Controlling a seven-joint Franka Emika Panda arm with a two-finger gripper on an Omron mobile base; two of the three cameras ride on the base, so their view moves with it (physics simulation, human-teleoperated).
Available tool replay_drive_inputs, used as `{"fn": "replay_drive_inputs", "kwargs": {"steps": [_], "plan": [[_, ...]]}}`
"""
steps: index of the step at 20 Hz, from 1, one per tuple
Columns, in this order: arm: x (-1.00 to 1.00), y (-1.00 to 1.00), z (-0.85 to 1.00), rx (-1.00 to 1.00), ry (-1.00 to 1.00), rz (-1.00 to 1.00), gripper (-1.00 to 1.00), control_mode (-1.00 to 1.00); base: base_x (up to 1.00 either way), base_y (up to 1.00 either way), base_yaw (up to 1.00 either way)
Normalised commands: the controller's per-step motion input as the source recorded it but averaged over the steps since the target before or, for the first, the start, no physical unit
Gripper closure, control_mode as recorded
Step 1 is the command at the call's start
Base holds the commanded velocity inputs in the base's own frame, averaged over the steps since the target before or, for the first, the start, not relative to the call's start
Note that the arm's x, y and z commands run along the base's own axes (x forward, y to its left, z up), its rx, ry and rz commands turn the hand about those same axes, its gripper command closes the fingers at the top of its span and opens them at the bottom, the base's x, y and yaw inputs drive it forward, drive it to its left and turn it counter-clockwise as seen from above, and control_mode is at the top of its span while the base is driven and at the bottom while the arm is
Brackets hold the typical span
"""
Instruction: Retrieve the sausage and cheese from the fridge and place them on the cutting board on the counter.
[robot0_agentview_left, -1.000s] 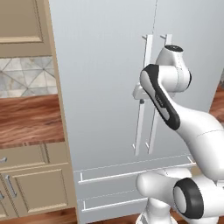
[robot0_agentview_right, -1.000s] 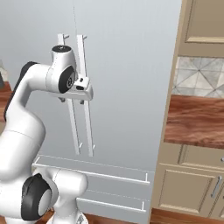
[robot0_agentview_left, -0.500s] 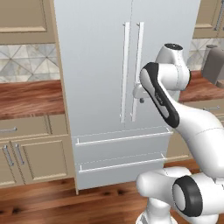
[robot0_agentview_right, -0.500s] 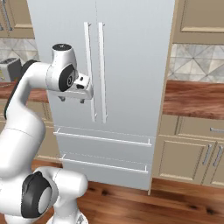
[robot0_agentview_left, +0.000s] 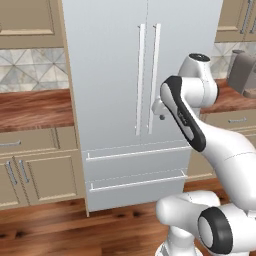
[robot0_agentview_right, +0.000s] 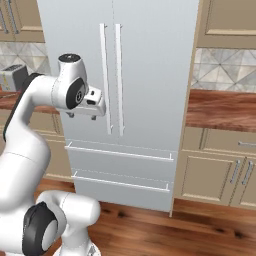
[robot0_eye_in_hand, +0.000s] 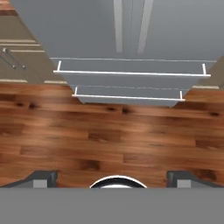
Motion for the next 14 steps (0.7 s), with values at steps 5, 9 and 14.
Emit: {"fn": "replay_drive_inputs", "kwargs": {"steps": [5,9,14], "plan": [[0.00,0.00,0.00,0.00,0.00,0.00,-1.00,1.00,0.00,0.00,0.00],[0.00,0.00,0.00,0.00,0.00,0.00,-1.00,-1.00,0.00,0.00,0.00],[0.00,0.00,0.00,0.00,0.00,0.00,-1.00,-1.00,0.00,0.00,0.00]]}}
